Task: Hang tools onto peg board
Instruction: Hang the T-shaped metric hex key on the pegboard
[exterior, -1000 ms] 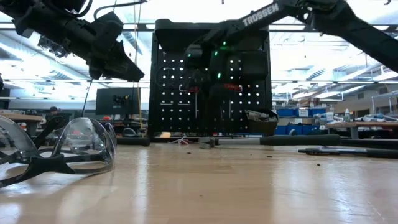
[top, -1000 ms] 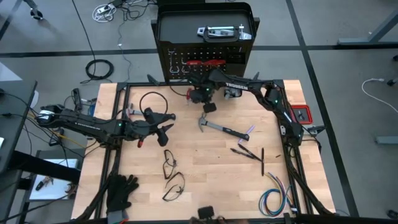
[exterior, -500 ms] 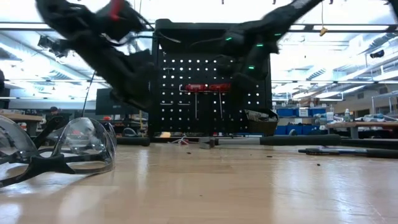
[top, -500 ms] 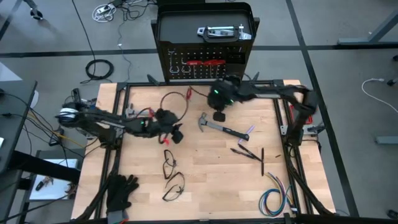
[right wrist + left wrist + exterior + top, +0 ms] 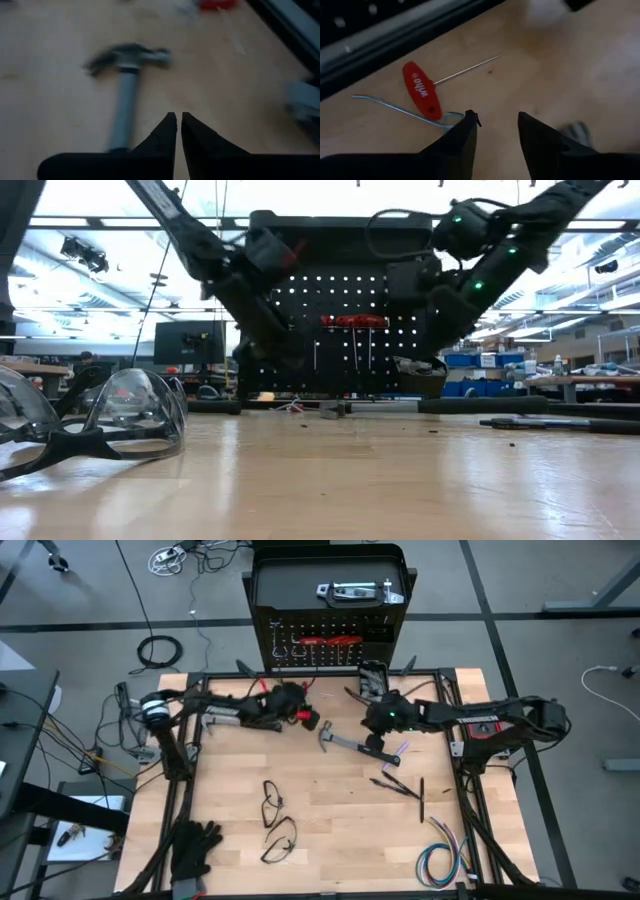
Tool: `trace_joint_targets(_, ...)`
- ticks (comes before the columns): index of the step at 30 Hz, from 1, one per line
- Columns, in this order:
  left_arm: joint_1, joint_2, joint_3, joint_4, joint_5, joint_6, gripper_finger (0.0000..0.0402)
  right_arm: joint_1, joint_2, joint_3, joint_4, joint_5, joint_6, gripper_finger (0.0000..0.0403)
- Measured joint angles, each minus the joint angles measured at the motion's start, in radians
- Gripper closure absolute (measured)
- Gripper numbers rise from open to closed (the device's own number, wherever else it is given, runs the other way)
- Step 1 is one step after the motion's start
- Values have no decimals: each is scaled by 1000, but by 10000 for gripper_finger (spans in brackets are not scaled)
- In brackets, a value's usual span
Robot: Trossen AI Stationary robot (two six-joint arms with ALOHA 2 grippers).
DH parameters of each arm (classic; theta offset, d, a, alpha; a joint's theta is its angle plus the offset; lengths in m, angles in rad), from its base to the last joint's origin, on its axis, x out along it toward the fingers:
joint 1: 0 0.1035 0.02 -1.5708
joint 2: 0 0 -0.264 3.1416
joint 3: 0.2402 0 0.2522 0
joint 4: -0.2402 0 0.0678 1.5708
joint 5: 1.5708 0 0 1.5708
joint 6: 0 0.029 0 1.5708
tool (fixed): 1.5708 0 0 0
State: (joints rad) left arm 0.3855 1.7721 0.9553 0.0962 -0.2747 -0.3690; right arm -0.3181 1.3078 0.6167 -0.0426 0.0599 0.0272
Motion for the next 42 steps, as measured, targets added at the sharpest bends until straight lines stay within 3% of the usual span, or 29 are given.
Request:
trace_joint_targets(3, 54, 52, 69, -57, 54, -4, 223, 22, -36, -49, 85, -50, -1, 366)
trace_joint_targets(13, 151, 120, 198, -193, 35, -10, 120, 69, -51, -86, 196, -54, -15, 377)
trace_joint_targets(23, 196, 193, 203, -184, 78, 32, 121, 103, -51, -86, 304, -54, 2, 380)
trace_joint_targets(31, 191, 216, 211, -223, 35, 129, 177, 119, -51, -85, 316, -54, 22, 381)
trace_joint_targets(38, 190, 213, 214, -330, 26, 239, 317, 141, -51, -71, 319, -54, 34, 387)
trace_joint_targets(42, 182, 211, 215, -362, 84, 319, 392, 155, -51, -48, 315, -54, 33, 388)
